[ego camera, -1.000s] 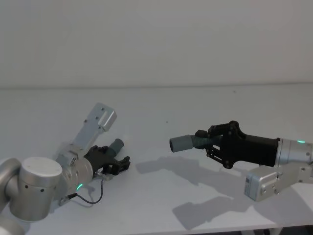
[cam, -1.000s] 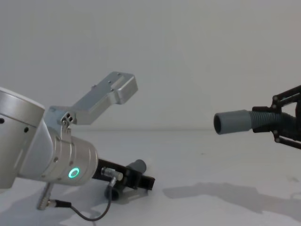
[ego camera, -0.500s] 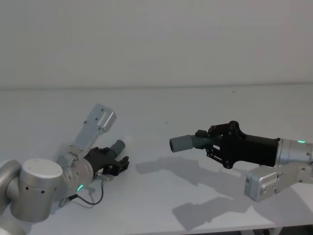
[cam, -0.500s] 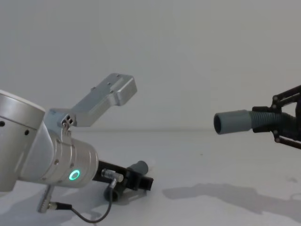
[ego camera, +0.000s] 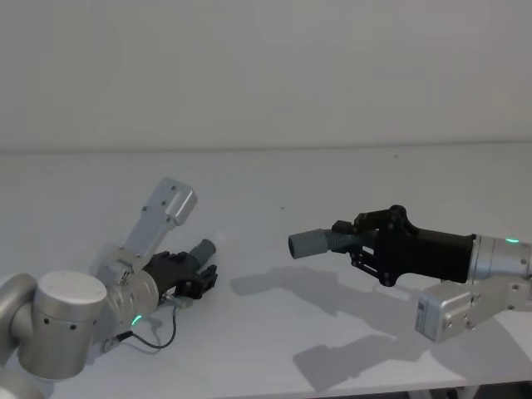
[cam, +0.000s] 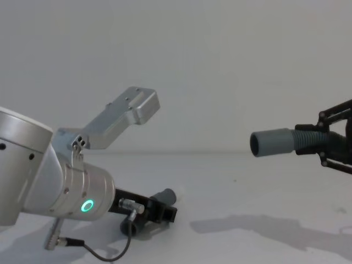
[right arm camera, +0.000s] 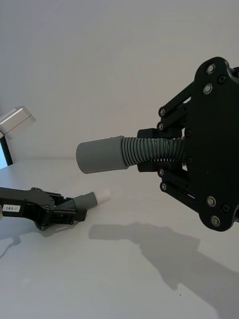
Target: Use both hands to pick up one end of the pipe from the table, align the ends, and insert them.
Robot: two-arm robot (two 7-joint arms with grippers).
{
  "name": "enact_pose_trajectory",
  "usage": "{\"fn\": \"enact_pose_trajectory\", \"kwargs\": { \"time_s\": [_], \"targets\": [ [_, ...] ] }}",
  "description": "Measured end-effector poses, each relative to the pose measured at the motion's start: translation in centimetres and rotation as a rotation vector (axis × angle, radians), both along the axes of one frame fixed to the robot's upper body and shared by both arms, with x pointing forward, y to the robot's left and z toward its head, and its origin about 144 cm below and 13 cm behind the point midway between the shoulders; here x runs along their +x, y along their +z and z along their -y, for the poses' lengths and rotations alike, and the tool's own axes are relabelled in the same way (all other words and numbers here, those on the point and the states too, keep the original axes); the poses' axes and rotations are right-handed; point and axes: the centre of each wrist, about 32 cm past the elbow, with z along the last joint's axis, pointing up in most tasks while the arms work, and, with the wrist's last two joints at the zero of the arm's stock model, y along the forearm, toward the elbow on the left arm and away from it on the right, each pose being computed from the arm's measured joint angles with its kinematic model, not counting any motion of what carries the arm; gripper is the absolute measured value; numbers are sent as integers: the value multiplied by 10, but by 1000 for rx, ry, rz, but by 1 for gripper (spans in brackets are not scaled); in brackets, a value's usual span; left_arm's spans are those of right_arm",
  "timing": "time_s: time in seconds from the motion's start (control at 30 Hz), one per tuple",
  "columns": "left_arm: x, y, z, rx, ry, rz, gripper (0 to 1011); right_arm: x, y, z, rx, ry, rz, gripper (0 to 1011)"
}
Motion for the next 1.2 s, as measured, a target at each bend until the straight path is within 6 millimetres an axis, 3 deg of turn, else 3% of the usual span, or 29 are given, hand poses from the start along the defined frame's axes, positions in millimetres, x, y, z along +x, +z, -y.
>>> {"fn": "enact_pose_trajectory", "kwargs": {
  "time_s": [1.2],
  "targets": [
    [2,-1,-2,-6,-23,4,343,0,0,0,0,0,0,211]
  ]
}}
